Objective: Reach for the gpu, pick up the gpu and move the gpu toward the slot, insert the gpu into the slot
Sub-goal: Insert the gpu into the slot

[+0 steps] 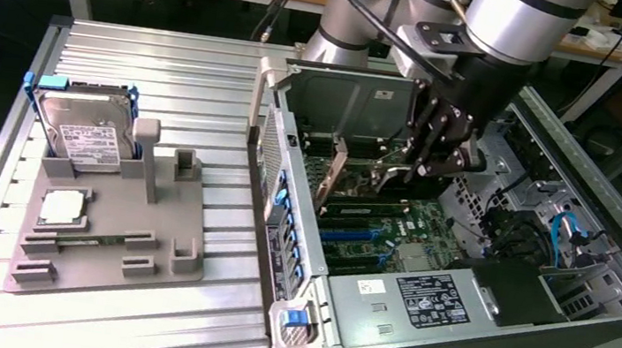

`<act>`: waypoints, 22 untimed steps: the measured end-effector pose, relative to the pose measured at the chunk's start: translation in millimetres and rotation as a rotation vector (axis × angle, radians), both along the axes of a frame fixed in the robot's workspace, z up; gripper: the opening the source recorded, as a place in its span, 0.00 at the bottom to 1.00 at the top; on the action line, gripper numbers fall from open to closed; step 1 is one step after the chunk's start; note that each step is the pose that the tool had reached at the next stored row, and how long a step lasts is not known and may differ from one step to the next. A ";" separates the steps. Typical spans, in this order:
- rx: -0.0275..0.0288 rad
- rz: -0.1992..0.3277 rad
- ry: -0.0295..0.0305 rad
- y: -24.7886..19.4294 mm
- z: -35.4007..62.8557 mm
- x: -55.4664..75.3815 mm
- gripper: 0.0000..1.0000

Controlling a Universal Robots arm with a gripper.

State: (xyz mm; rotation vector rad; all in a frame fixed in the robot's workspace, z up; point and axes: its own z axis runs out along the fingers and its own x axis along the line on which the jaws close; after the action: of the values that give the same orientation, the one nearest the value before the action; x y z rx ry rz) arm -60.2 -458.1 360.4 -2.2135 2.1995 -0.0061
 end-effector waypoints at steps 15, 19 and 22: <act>0.0001 0.000 -0.0001 -3.9 -18.6 -9.0 0.27; 0.0005 0.000 0.0003 -3.9 -23.4 -9.7 0.27; 0.0014 0.000 0.0011 -4.0 -26.6 -9.8 0.27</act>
State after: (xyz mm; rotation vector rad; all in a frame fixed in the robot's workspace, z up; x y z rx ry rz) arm -69.9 -462.1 333.9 -2.2132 2.1994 -0.0033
